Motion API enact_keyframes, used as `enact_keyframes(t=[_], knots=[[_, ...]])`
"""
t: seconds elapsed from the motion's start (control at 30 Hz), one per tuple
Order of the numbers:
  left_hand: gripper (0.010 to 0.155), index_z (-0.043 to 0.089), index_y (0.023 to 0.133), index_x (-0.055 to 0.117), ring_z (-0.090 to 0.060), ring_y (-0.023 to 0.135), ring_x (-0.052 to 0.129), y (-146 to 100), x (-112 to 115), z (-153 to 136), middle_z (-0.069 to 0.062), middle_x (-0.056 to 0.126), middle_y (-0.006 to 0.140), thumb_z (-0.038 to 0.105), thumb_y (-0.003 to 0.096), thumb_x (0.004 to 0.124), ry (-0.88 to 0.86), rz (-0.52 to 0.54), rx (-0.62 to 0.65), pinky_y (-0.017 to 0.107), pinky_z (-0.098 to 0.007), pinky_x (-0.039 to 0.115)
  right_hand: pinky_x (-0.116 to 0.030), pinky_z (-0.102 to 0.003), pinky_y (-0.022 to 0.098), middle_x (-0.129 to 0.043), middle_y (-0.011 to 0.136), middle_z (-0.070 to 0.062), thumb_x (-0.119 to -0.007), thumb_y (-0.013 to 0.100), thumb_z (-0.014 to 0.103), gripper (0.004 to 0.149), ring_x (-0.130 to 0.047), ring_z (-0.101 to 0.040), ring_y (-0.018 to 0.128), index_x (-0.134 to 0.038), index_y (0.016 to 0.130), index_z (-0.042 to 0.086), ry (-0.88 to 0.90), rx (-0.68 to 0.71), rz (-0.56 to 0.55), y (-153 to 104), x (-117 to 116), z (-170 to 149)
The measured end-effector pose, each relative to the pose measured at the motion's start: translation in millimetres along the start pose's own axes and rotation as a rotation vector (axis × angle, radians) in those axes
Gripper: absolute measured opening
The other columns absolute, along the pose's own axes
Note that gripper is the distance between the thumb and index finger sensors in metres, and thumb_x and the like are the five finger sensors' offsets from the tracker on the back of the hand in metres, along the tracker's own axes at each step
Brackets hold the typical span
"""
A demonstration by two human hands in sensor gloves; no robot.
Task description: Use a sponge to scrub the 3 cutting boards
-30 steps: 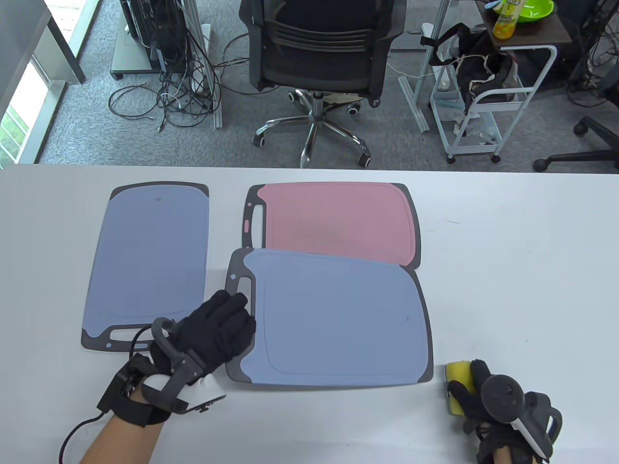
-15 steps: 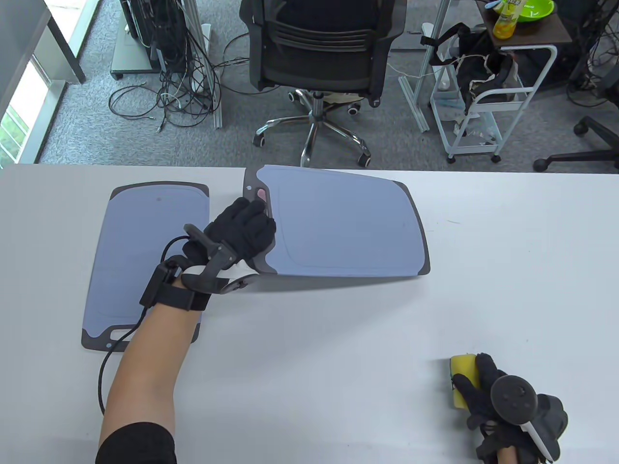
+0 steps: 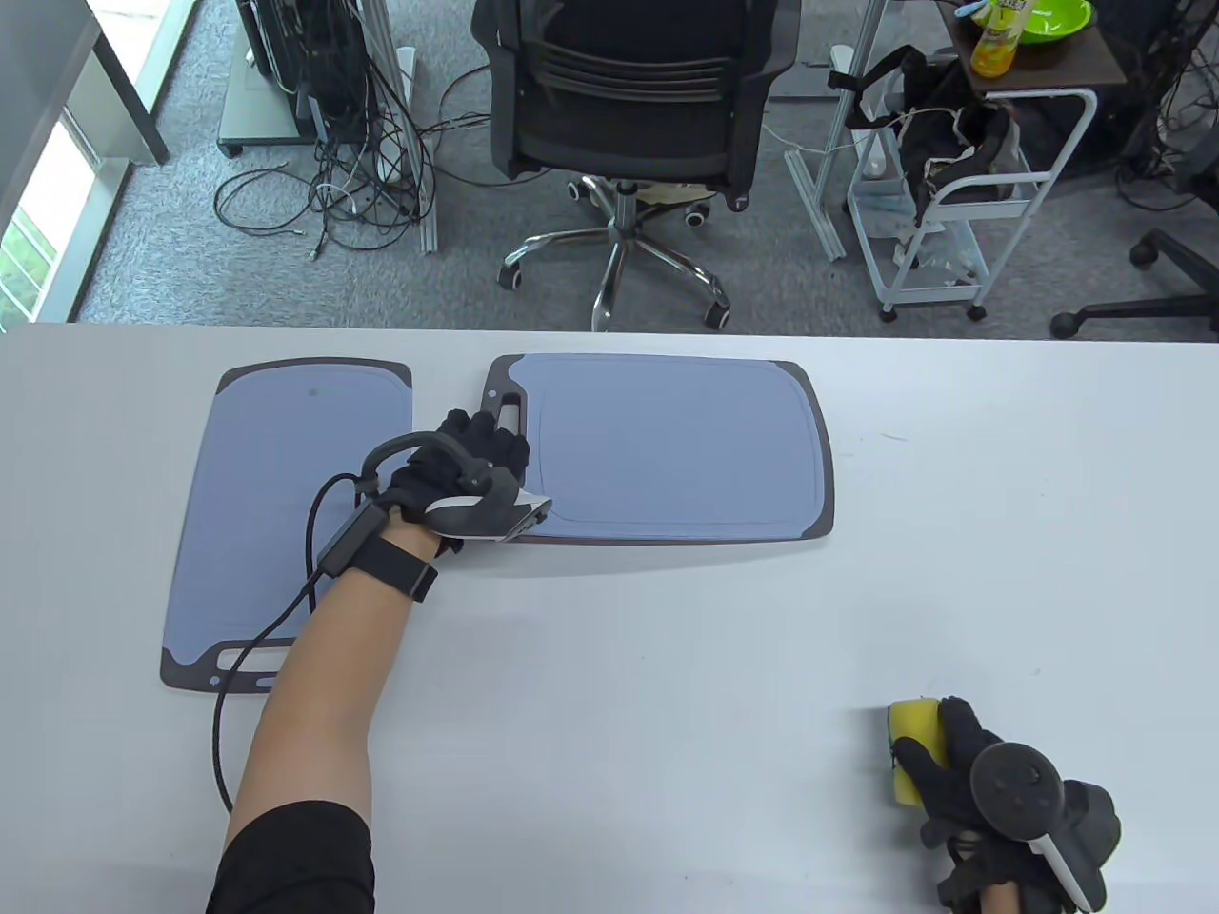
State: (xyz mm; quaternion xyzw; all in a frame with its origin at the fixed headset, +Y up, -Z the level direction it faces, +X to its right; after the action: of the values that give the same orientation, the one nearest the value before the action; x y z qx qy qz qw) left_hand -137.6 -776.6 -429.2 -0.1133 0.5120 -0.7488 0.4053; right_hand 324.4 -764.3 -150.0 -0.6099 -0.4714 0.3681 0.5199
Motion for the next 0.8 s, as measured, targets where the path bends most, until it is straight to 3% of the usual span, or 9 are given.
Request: enact_keyframes(t=[0.1,0.17,0.3,0.47,0.63,0.8], knots=[[0.084,0.032,0.112,0.039,-0.029,0.11,0.073,8,13,7,0.011,0.059,0.12,0.037,0.0458,0.09,0.003,-0.17,0.016,0.077,-0.051,0.068,-0.081,-0.045,0.044,-0.09,0.07,-0.007,-0.076,0.045,0.06,0.076,-0.094,-0.021,0.049,-0.068,0.101,0.009,0.008,0.006,-0.002,-1,0,1],[0.082,0.03,0.112,0.041,-0.027,0.109,0.074,4,10,7,0.009,0.06,0.119,0.035,0.0457,0.089,-0.009,-0.103,0.011,0.077,-0.052,0.068,-0.081,-0.045,0.044,-0.09,0.07,-0.007,-0.076,0.045,0.06,0.076,-0.094,-0.021,0.049,-0.068,0.101,0.009,0.011,0.007,-0.001,-1,-1,1],[0.08,0.03,0.112,0.043,-0.028,0.108,0.073,-17,8,5,0.001,0.059,0.12,0.041,0.0455,0.087,-0.044,-0.105,-0.028,0.076,-0.053,0.068,-0.081,-0.045,0.045,-0.09,0.07,-0.007,-0.076,0.045,0.06,0.076,-0.094,-0.021,0.049,-0.068,0.101,0.009,0.014,0.012,0.001,-1,0,1],[0.083,0.027,0.114,0.042,-0.03,0.107,0.076,-77,15,-3,-0.003,0.062,0.12,0.055,0.0457,0.081,-0.147,-0.173,-0.122,0.075,-0.054,0.069,-0.081,-0.045,0.045,-0.09,0.071,-0.007,-0.076,0.045,0.06,0.076,-0.094,-0.021,0.049,-0.068,0.101,0.009,0.026,0.021,-0.001,-1,0,1],[0.088,0.023,0.116,0.042,-0.035,0.105,0.077,-152,41,-7,-0.009,0.062,0.12,0.064,0.046,0.074,-0.314,-0.311,-0.242,0.074,-0.056,0.069,-0.081,-0.045,0.045,-0.09,0.071,-0.008,-0.076,0.045,0.06,0.076,-0.094,-0.021,0.05,-0.068,0.101,0.009,0.033,0.023,-0.001,-2,-1,2],[0.085,0.021,0.118,0.04,-0.038,0.104,0.078,-215,57,0,-0.013,0.062,0.12,0.065,0.0487,0.063,-0.482,-0.328,-0.323,0.073,-0.056,0.07,-0.081,-0.045,0.045,-0.09,0.071,-0.008,-0.076,0.045,0.06,0.076,-0.094,-0.021,0.05,-0.068,0.101,0.009,0.038,0.018,-0.001,-3,-1,1]])
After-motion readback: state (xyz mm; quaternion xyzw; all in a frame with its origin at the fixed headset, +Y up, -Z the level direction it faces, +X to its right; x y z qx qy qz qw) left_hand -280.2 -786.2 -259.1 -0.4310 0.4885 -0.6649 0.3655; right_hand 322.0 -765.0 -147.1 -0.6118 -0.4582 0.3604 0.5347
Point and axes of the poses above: the tracker on the back of each hand, its own z axis roughly to the thumb side, its own y axis roughly from the wrist to the fingertips, x = y × z, the point moved 3 cm from there along y, roughly from the wrist to the fingertips
